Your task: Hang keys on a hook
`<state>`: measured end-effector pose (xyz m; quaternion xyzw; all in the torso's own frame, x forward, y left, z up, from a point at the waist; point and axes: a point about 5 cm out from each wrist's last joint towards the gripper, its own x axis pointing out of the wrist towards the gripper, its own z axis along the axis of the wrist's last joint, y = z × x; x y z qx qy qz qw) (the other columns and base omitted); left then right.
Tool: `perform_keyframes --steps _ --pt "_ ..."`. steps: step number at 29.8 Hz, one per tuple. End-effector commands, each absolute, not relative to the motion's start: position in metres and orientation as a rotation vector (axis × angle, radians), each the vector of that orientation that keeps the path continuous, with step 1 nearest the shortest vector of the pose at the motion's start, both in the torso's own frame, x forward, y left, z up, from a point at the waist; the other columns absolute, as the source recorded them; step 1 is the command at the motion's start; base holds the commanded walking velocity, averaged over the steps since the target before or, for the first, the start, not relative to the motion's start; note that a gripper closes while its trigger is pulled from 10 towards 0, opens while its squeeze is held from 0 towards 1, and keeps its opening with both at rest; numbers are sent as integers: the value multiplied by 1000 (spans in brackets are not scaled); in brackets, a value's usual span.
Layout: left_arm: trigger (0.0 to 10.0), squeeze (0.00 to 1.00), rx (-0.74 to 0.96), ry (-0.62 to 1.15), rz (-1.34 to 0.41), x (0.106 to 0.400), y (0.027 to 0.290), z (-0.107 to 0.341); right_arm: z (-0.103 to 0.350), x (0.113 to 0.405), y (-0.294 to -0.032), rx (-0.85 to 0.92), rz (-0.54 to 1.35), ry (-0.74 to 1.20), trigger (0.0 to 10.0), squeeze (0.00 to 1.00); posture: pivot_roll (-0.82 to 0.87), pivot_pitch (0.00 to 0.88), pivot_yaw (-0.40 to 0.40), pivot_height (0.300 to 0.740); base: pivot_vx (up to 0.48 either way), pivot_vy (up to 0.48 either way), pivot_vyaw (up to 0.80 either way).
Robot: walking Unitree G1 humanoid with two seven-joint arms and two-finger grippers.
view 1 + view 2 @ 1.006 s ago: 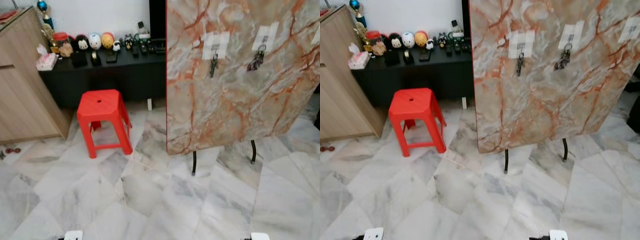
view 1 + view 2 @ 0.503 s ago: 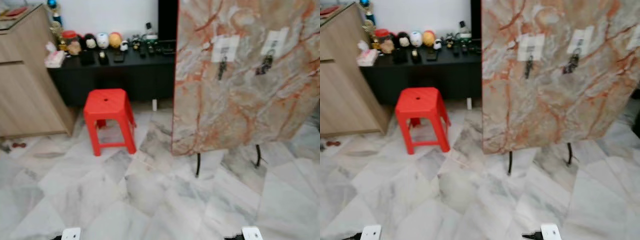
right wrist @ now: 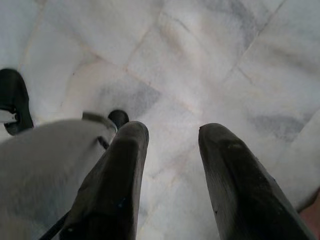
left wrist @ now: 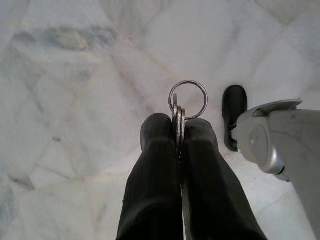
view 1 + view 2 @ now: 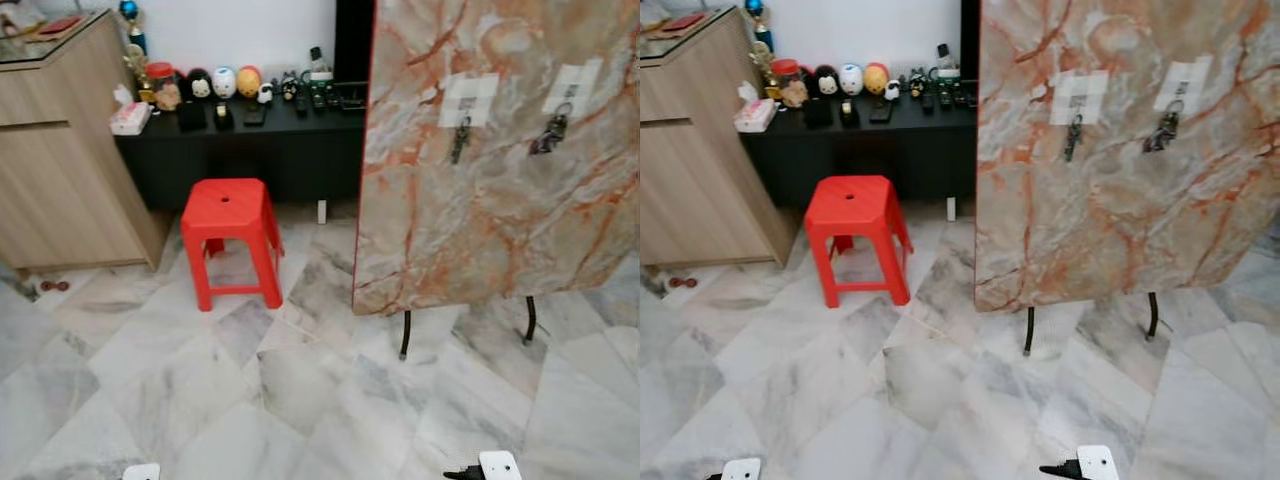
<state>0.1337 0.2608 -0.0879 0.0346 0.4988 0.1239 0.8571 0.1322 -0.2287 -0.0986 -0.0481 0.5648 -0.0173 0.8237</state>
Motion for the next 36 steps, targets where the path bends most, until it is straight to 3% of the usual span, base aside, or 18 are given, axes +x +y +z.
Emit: perform_keyframes --steps 1,7,12,36 --pt "10000 0 72 1067 254 129 261 -90 -99 128 -232 -96 -54 1208 10000 0 -113 0 10 740 0 -315 0" --pt "10000 0 67 1067 263 127 263 -90 -101 124 -232 -118 -28 1230 10000 0 -106 0 2 740 0 -346 0" --pt "10000 0 69 1071 258 125 262 -90 -101 123 -232 -117 -29 1221 10000 0 -115 0 6 740 0 -370 720" --pt "10000 0 56 1058 271 128 262 -90 -99 126 -235 -105 -38 1208 10000 0 -96 0 -13 740 81 -383 0"
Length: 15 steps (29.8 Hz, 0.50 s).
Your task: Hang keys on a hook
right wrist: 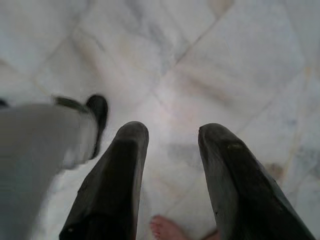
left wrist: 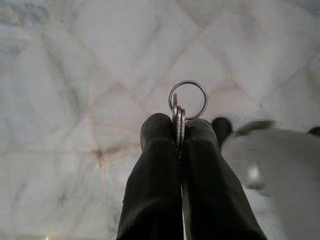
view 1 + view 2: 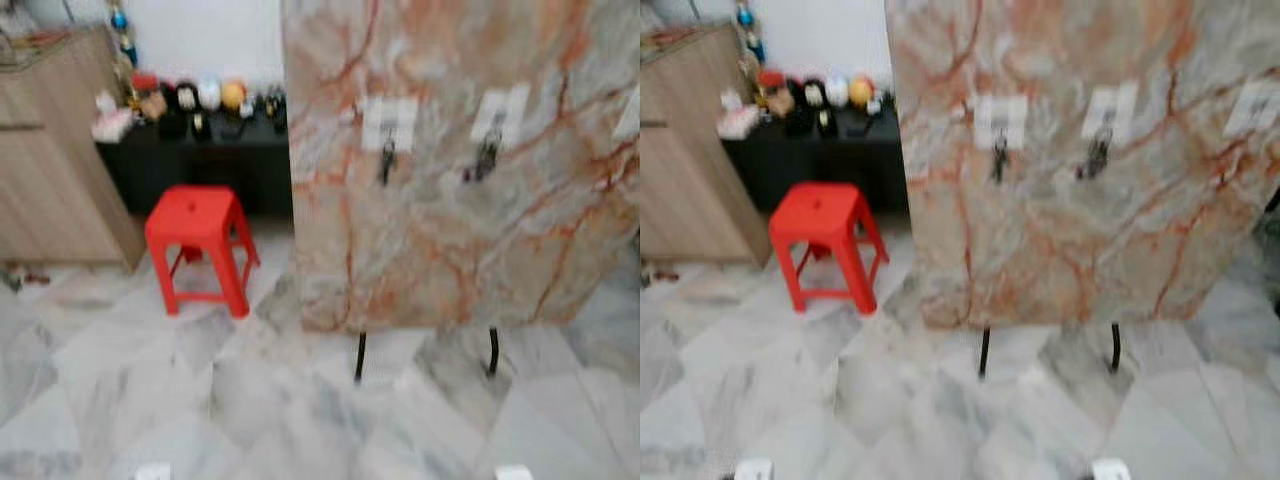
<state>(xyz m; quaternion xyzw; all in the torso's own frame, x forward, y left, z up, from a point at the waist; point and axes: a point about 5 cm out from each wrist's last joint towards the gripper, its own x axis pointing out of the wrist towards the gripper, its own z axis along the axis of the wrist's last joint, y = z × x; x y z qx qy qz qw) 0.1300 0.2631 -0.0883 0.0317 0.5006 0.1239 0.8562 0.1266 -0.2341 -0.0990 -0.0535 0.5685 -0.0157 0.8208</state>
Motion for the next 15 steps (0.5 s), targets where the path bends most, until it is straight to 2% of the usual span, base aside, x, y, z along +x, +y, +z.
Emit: perform_keyframes --steps 1,8,15 --pt "10000 0 55 1058 272 128 262 -89 -99 126 -235 -104 -40 1208 10000 0 -96 0 -13 740 240 -394 0" --pt "10000 0 54 1053 271 131 262 -89 -98 127 -235 -91 -50 1205 10000 0 -99 11 -14 740 241 -396 0" --pt "10000 0 57 1053 265 132 263 -88 -98 128 -235 -95 -49 1209 10000 0 -100 23 -15 740 103 -395 0"
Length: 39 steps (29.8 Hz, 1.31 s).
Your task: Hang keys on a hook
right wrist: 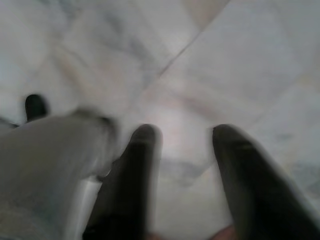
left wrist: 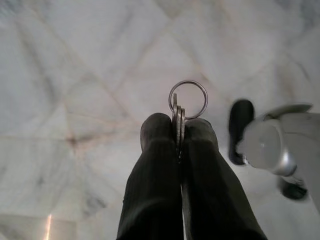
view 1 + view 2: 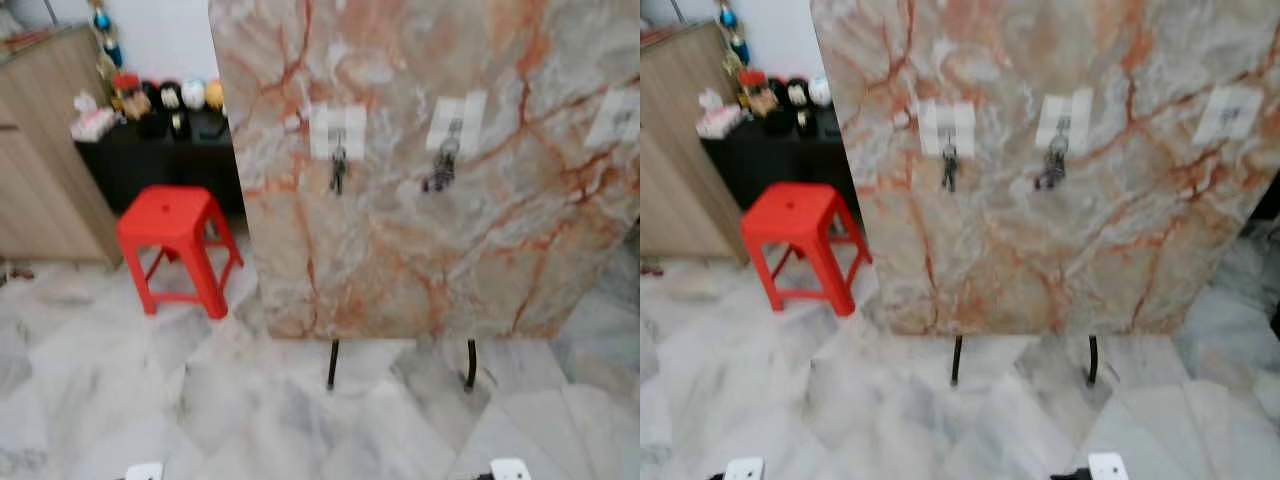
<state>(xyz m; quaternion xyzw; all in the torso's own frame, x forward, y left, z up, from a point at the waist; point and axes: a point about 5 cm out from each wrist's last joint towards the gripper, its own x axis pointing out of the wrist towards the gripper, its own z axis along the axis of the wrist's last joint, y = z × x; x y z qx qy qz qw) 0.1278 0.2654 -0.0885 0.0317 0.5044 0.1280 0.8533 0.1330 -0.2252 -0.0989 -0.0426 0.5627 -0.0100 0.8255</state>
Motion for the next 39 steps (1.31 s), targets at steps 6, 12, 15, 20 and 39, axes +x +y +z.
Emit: perform_keyframes --steps 6,12,15,20,39 --pt "10000 0 60 1056 256 132 262 -88 -98 128 -235 -79 -71 1201 10000 0 -105 34 -13 740 240 -394 0" --pt "10000 0 65 1054 249 133 262 -88 -98 129 -235 -73 -77 1189 10000 0 -106 36 -13 740 241 -393 0" --pt "10000 0 70 1052 245 133 263 -88 -98 130 -235 -79 -77 1186 10000 0 -101 34 -14 740 240 -394 0" --pt "10000 0 71 1052 245 134 262 -87 -97 130 -235 -79 -78 1182 10000 0 -100 30 -15 740 192 -395 0" --pt "10000 0 63 1049 241 134 261 -88 -98 129 -236 -61 -103 1189 10000 0 -101 0 -13 740 152 -395 -247"
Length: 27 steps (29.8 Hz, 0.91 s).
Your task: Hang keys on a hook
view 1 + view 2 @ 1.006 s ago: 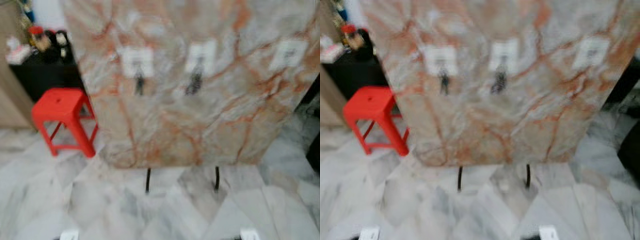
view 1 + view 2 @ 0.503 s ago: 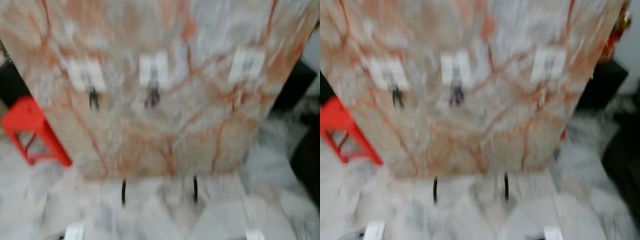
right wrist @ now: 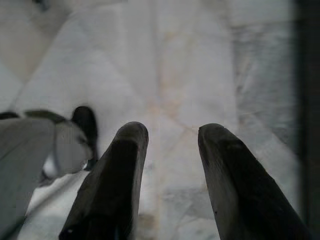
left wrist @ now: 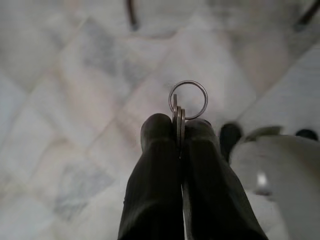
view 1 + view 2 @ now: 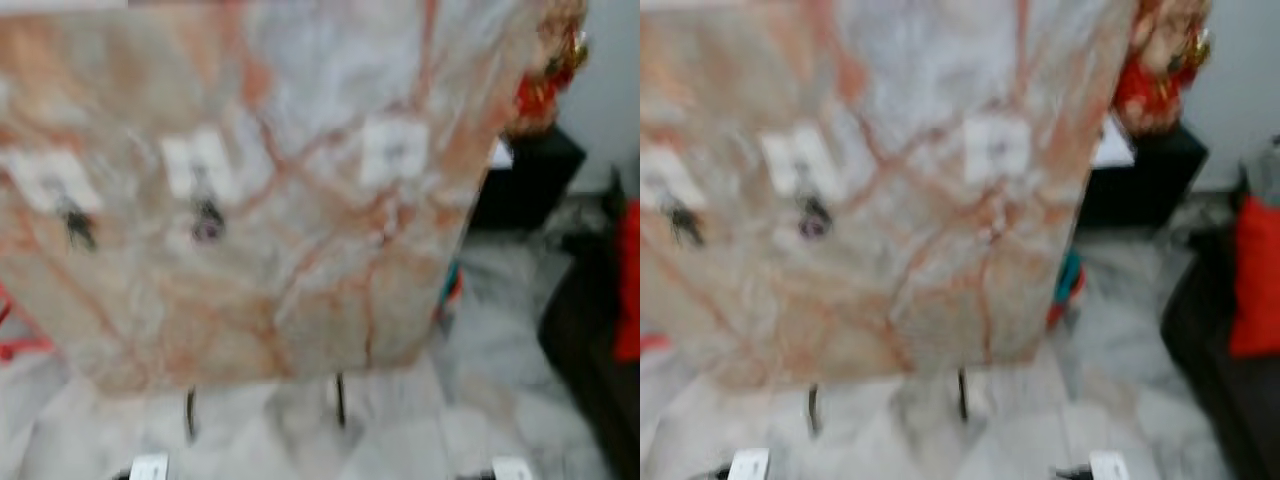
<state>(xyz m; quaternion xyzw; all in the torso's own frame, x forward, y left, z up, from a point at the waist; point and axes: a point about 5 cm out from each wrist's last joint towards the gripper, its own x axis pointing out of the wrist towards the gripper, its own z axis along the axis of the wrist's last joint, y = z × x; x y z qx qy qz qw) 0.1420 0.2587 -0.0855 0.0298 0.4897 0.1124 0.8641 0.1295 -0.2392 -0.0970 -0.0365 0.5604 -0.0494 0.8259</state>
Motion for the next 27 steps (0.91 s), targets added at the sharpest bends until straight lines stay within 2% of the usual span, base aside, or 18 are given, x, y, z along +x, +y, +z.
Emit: perform_keyframes --steps 1,9,27 --pt "10000 0 62 1049 242 134 261 -88 -98 129 -235 -65 -98 1188 10000 0 -101 0 -13 740 240 -394 0" --pt "10000 0 56 1056 245 132 261 -89 -98 129 -235 -65 -95 1182 10000 0 -99 0 -15 740 241 -393 0" --pt "10000 0 50 1038 255 136 262 -87 -97 132 -234 -58 -85 1175 10000 0 -99 6 -15 740 133 -395 0"
